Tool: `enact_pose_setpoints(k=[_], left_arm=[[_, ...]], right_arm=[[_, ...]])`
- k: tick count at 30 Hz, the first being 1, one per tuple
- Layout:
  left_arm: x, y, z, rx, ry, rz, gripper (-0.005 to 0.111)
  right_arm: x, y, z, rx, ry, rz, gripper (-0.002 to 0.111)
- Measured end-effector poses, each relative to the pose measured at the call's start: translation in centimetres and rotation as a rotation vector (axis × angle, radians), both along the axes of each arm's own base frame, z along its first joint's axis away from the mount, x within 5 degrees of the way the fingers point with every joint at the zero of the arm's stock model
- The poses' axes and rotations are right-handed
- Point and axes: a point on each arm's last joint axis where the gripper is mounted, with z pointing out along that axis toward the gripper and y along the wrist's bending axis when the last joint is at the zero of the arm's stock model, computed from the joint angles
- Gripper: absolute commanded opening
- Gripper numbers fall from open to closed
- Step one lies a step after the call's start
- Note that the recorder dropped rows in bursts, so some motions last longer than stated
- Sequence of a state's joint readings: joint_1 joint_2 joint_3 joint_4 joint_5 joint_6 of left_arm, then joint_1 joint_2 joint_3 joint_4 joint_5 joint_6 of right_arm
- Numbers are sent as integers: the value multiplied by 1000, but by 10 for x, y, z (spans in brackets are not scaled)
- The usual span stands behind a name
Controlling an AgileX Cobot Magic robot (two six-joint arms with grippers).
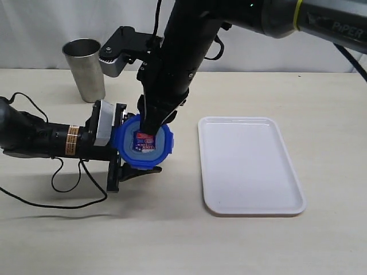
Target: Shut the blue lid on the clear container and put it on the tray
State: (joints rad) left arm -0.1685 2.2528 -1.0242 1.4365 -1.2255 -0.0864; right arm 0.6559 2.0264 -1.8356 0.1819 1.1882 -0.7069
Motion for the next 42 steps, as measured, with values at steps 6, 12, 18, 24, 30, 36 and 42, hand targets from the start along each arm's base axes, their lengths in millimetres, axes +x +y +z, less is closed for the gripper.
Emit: enact_pose_setpoints(k=[6,12,18,24,30,36,42], left_arm=[[5,-1,2,-25,114,74,0],[5,-1,2,-46,235,107,0],[5,-1,2,-51,276,121,0],[5,-1,2,-51,306,131,0],[4,-1,4,-41,313,138,0],[5,-1,4,-42,314,143,0],[2,1,9,38,297,117,0]], right_arm=[[3,-11,14,-60,-122,-47,30],[3,-17,34,-16,-198,-125,30],[-1,-15,52,117,-199,-243,30],[-7,-13,33,134,-97,-287,12],[-13,-15,9,118,-29,-332,5],[-14,-25,1,70,-55,-418,5],[-15,-41,-24,-66,-91,-413,5]])
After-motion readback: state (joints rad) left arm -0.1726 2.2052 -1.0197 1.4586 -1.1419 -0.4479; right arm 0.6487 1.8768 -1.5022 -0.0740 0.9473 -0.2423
